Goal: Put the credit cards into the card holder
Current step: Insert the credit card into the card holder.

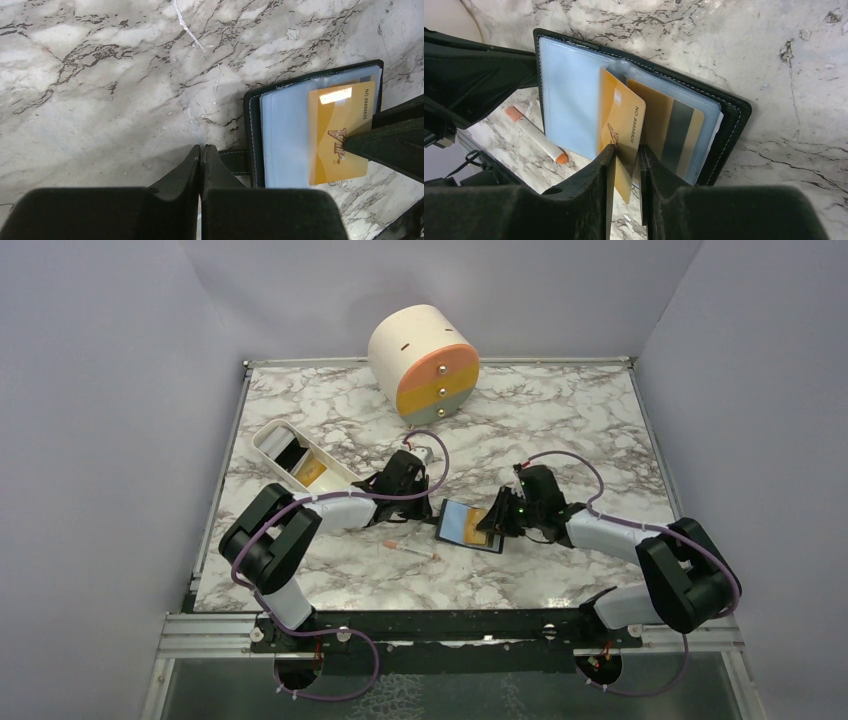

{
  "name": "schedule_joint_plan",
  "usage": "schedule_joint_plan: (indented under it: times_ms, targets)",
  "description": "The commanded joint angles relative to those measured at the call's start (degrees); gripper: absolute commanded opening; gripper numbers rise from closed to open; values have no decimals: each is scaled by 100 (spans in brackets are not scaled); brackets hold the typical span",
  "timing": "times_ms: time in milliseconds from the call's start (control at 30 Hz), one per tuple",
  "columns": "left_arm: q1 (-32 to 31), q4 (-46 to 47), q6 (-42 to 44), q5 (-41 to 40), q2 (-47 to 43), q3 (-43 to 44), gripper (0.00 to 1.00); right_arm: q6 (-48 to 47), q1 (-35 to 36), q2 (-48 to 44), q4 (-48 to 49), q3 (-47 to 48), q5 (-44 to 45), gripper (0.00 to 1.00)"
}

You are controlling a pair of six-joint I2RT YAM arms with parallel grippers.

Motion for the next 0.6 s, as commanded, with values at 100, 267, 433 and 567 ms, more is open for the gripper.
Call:
schedule_joint_plan:
  times_ms: [100, 267, 433, 567]
  targets:
    - [-111, -429, -19, -98, 78, -181, 0, -108, 24, -121, -809, 115, 407, 25]
    - [-155, -434, -48, -115, 52, -206, 0, -107, 19, -104, -858, 112, 380, 16]
    - [-202, -415, -68, -107, 97, -214, 0, -95, 20, -88, -624, 36, 175, 14]
    - [-256, -392, -94, -127, 121, -216, 0, -26, 20, 11, -443, 52, 137, 14]
